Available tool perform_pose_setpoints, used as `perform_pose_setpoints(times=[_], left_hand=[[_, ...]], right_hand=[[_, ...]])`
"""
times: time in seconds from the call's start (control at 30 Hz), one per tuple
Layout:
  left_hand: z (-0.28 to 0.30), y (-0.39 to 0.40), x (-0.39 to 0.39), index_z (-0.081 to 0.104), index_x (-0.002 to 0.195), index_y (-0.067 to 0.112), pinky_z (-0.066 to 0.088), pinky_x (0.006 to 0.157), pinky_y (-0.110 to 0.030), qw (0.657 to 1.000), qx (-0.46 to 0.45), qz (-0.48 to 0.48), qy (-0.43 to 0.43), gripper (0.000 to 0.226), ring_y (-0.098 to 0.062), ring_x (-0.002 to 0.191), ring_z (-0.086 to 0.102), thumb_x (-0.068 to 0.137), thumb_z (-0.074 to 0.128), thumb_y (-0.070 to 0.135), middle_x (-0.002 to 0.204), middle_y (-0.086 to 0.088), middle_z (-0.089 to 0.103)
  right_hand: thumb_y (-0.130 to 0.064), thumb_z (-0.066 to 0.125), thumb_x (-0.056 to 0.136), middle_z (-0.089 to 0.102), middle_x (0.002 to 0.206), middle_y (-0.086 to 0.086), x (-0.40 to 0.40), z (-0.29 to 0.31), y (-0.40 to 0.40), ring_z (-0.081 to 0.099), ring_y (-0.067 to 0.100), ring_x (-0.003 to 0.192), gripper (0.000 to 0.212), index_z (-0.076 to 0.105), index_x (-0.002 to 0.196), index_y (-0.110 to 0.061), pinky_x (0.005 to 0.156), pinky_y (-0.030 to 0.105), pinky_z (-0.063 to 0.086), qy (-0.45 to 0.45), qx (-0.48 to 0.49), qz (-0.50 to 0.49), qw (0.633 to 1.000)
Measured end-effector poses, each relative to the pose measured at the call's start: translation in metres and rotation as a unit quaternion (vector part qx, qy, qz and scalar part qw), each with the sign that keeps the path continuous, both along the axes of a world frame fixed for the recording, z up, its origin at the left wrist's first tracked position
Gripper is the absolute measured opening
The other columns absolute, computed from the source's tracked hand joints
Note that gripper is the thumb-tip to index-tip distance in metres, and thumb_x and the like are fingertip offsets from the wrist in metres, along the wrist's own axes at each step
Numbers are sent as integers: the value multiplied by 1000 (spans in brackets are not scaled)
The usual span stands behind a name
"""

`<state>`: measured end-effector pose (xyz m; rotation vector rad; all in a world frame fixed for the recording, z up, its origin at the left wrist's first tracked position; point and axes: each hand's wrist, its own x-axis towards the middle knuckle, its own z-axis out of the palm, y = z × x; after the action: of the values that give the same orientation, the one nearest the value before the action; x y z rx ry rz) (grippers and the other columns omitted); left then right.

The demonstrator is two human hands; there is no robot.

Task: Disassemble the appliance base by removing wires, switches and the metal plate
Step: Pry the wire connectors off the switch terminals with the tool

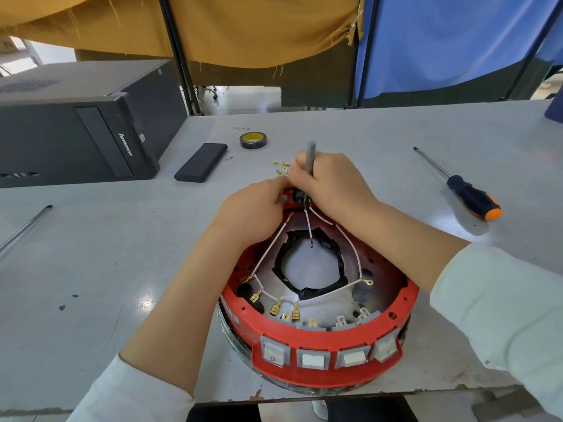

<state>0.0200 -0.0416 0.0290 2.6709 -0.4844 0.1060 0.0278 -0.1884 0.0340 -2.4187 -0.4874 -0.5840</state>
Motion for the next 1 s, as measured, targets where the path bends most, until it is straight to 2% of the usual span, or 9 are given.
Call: perform_pose_setpoints(times=[0.07,0.27,0.37,0.4,0.47,0.53,0.63,0.77,1.0], left_hand=[[1,0,0,47,132,35,43,89,-36,1000,0,-3,5,40,-24,113,54,99,35,17,126,0,60],[2,0,0,47,132,36,43,93,-41,1000,6,4,15,40,-25,113,54,98,36,18,126,0,60],[2,0,0,49,130,35,43,93,-41,1000,-2,5,20,37,-24,112,54,99,37,19,124,0,61],[2,0,0,49,129,34,44,92,-39,1000,-3,5,19,36,-24,112,54,99,37,19,123,0,61],[2,0,-1,50,127,34,42,89,-35,1000,-4,5,16,34,-24,111,54,99,38,20,122,1,61],[2,0,0,50,126,34,41,88,-33,1000,-7,4,15,33,-23,112,54,99,38,20,123,2,61],[2,0,0,51,126,34,42,90,-35,1000,-9,5,17,33,-22,112,54,99,38,20,123,3,61],[1,-1,-1,50,128,35,43,90,-36,1000,-7,5,13,34,-22,110,55,99,38,20,121,2,62],[0,0,0,50,127,34,40,77,-32,1000,-8,1,6,34,-25,103,56,99,37,19,115,-1,63]], right_hand=[[-26,48,93,35,51,-4,5,2,1,34,12,49,43,30,54,-22,48,32,24,23,39,-16,999],[-24,47,89,36,55,-1,13,5,3,36,18,55,38,32,55,-18,49,32,23,83,34,-36,995],[-29,46,94,37,55,-3,10,5,1,38,14,53,40,34,57,-19,51,31,27,86,54,-23,995],[-32,48,94,40,56,-4,9,6,-1,41,10,53,39,37,59,-20,52,29,31,89,69,-17,993],[-38,54,92,45,57,-9,8,12,-6,48,-1,53,37,43,62,-21,49,14,34,90,109,-3,990],[-45,59,88,44,52,-8,7,18,-11,46,-4,48,43,43,57,-20,48,10,34,66,121,2,990],[-48,63,85,46,50,-6,3,12,-17,47,-2,47,45,44,56,-20,50,13,37,53,110,-16,992],[-32,58,90,41,51,-7,0,-2,-17,43,0,48,39,39,58,-20,46,16,31,23,99,-25,995],[-35,52,95,35,51,-7,-7,-4,-13,40,2,51,41,28,62,-26,50,22,28,22,16,31,999]])
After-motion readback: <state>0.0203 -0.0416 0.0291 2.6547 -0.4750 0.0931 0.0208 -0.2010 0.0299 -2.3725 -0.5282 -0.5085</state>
